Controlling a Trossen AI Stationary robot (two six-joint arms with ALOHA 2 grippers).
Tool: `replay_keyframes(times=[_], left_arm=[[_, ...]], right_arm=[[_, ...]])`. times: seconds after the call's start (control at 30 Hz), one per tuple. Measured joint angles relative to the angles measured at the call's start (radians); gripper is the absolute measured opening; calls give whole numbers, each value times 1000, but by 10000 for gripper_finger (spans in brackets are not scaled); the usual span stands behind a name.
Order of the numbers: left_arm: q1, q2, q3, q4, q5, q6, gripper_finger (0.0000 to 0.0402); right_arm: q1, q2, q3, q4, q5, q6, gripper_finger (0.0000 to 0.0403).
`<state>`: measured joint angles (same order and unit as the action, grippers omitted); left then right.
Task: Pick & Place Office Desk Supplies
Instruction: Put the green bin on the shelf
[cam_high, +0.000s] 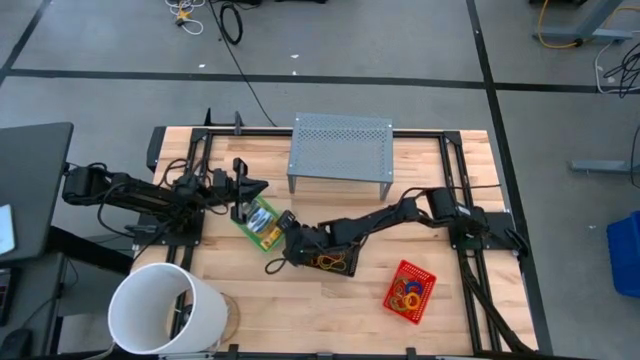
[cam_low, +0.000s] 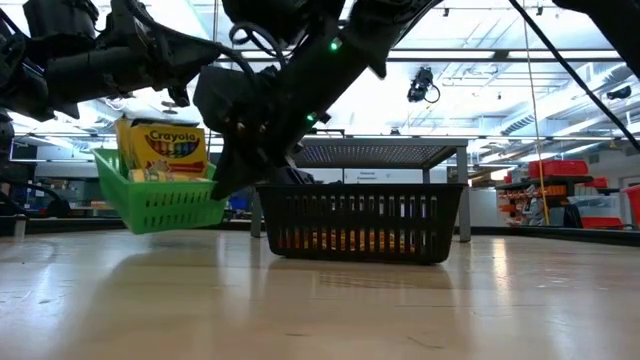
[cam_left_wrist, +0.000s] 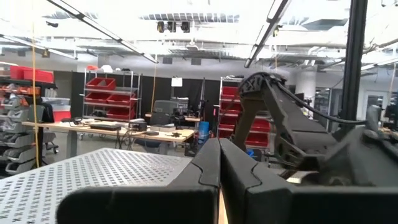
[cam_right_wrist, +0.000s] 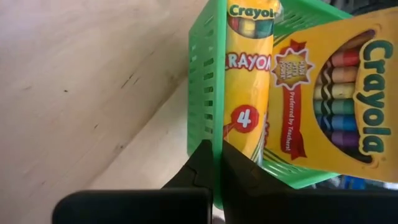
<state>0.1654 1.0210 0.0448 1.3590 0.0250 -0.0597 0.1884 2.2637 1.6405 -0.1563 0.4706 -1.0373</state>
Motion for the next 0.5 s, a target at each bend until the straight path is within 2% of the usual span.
replay_keyframes(times=[0.17, 0.5], left_arm=[[0, -1, 0, 2, -1, -3, 1], [0, -2, 0, -12, -5, -20, 1]], right_arm=[[48, -4, 0, -15, 112, 10, 7], [139, -28, 0, -119, 194, 139, 7]])
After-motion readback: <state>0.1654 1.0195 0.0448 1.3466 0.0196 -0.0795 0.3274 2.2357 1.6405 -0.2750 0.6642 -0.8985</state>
